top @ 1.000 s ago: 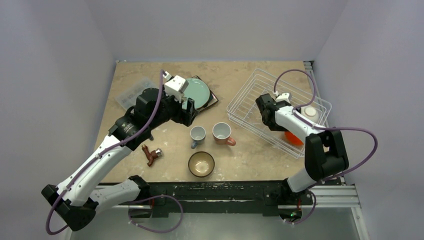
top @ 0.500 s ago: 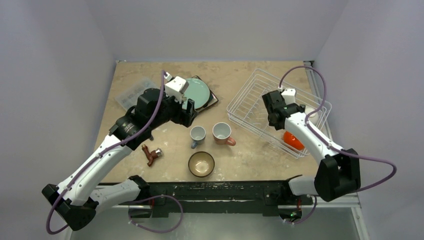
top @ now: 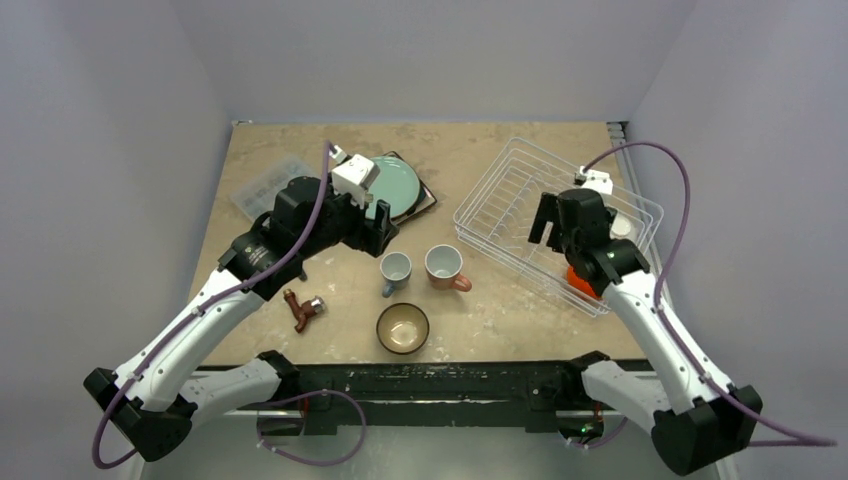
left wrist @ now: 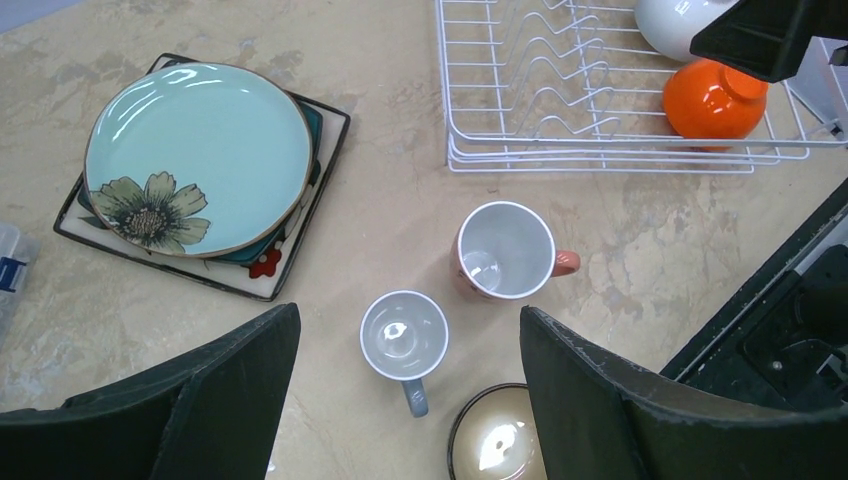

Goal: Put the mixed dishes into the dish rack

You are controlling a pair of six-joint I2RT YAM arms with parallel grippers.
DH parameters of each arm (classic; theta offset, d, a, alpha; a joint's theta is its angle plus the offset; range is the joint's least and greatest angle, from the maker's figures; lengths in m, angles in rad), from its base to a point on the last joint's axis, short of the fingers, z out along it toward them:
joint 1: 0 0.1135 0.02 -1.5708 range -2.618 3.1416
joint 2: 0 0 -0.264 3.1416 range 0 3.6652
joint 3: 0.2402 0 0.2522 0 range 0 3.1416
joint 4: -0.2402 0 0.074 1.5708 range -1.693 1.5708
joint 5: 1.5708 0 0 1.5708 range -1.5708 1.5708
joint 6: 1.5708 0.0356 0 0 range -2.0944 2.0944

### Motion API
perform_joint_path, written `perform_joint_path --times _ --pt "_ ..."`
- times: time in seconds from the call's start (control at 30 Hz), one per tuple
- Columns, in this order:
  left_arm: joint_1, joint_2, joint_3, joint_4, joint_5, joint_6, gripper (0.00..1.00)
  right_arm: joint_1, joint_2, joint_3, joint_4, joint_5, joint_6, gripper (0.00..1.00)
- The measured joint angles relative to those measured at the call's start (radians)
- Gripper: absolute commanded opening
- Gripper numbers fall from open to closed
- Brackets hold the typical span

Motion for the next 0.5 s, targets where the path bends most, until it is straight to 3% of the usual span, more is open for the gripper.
perform_joint_path --times 0.27,0.5 --pt "0.000 0.011 0.000 0.000 0.027 -0.009 0.80 0.027 -0.214 -0.165 0.269 -0.459 0.108 0.98" --pt "-0.007 0.034 0.006 -0.005 0.030 -0.009 0.80 0.371 -0.208 -0.218 0.402 -0.515 0.208 0.98"
